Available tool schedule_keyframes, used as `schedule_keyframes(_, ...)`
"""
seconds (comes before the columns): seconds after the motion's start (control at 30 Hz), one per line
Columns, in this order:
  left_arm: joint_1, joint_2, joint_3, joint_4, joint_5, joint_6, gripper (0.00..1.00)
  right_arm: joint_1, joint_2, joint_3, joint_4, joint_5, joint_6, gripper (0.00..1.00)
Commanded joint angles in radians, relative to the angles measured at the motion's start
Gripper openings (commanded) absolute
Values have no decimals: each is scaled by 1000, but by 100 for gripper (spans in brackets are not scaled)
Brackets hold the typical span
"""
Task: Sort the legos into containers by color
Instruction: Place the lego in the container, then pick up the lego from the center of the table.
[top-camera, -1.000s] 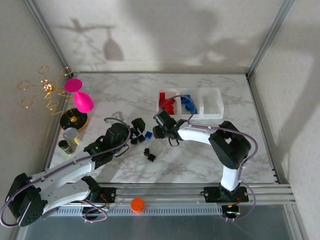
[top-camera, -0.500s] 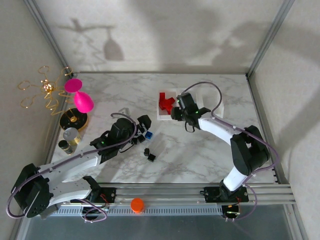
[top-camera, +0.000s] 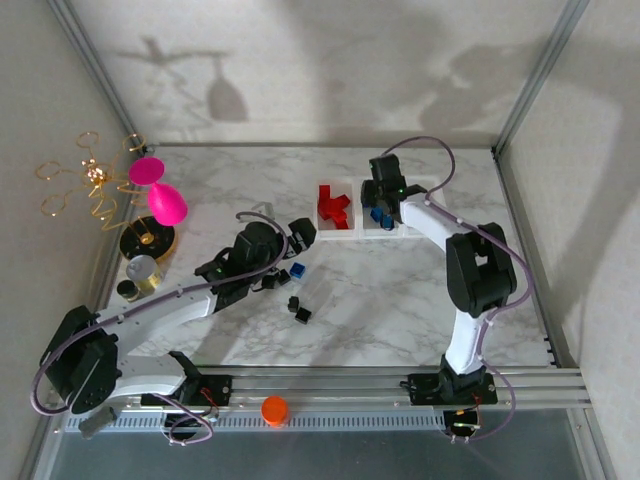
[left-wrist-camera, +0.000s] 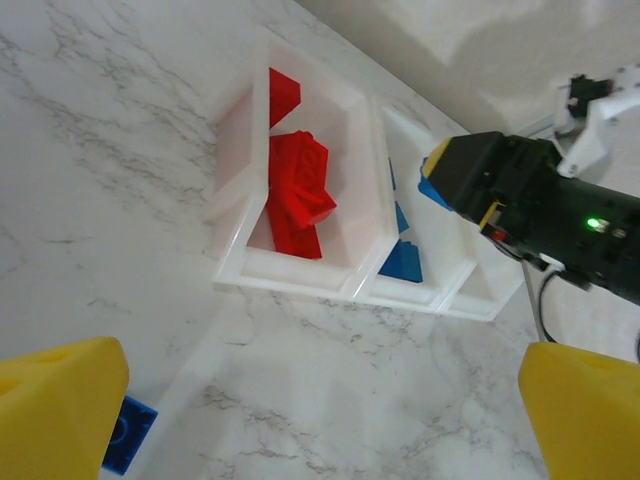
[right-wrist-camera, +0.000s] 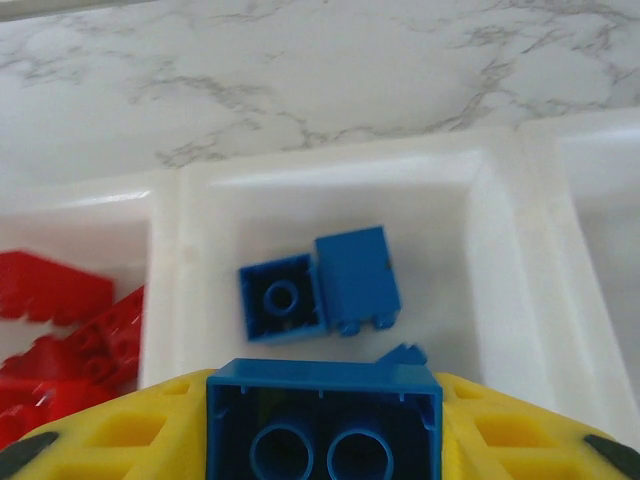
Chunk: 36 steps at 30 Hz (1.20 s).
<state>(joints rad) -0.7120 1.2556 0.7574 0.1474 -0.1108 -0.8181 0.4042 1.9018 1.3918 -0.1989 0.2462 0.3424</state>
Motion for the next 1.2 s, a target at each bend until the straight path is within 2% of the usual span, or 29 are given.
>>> schedule_keyframes(0.0,0,23,40,37,20,25,100,-19,53,73,-14,46,-33,46)
schedule_keyframes(0.17,2,48,57,40,33,30,100,-25,111,134,-38,56,-49,56)
schedule_keyframes(0.37,3,56,69,40,40,33,100,-25,72,120,-25,29,-53,65)
schedule_keyframes(0.77,8,2,53,18,27,31,100,10,-135,-43,-16,-58,-36,70)
schedule_keyframes(1.17,9,-110,-48,-44,-22,1,100,150,-298,-258,11,-140,61,73)
